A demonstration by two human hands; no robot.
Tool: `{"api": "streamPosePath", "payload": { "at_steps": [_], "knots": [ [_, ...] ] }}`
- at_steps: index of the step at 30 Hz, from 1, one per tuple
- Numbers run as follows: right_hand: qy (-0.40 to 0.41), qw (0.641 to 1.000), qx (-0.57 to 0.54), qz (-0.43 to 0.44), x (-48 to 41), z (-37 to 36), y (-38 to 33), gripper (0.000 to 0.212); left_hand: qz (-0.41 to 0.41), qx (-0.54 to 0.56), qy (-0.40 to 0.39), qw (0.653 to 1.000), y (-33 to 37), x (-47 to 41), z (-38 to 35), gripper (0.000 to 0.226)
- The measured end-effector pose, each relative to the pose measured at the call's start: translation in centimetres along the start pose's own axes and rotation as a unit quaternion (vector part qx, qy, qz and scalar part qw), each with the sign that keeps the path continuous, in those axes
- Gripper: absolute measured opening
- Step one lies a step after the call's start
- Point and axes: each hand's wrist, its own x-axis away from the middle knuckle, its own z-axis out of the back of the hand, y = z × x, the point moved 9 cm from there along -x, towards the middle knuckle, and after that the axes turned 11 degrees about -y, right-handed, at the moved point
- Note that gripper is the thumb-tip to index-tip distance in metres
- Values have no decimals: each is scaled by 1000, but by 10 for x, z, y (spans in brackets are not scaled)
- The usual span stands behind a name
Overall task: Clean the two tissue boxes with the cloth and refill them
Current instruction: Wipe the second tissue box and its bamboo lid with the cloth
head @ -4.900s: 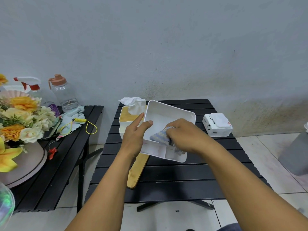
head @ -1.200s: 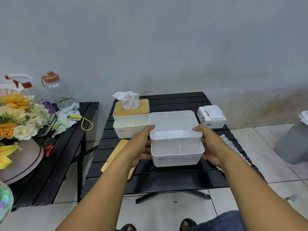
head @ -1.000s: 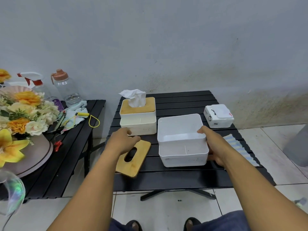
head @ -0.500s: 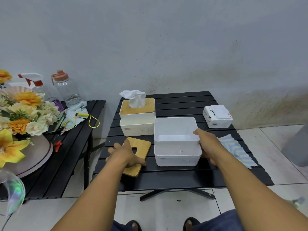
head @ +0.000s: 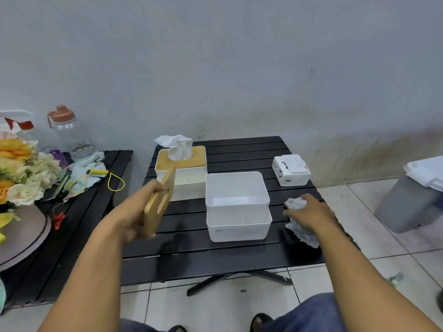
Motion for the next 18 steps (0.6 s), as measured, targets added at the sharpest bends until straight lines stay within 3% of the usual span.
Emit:
{"api": "streamPosePath", "payload": {
  "at_steps": [2, 6, 8, 14, 16, 18],
  "knots": [
    [-35, 995, 89, -14, -18, -20, 8, 76, -48, 108, -74, 990, 9, 3, -12, 51],
    [20, 996, 85, -26, -12, -13, 4, 32, -136, 237, -183, 945, 28, 7, -34, 45],
    [49, 997, 59, -22, -11, -8, 6, 21, -162, 259, -203, 930, 34, 8, -45, 43],
    [122, 983, -134, 20, -1, 17, 3, 22, -203, 270, -139, 931, 40, 2, -55, 52],
    [183, 956, -220, 59, 15, 40, -9, 14, -216, 249, -116, 937, 44, 3, -59, 54],
    [230, 906, -331, 129, 42, 62, -30, 7, -224, 221, -92, 945, 46, 3, -62, 65]
  ]
}}
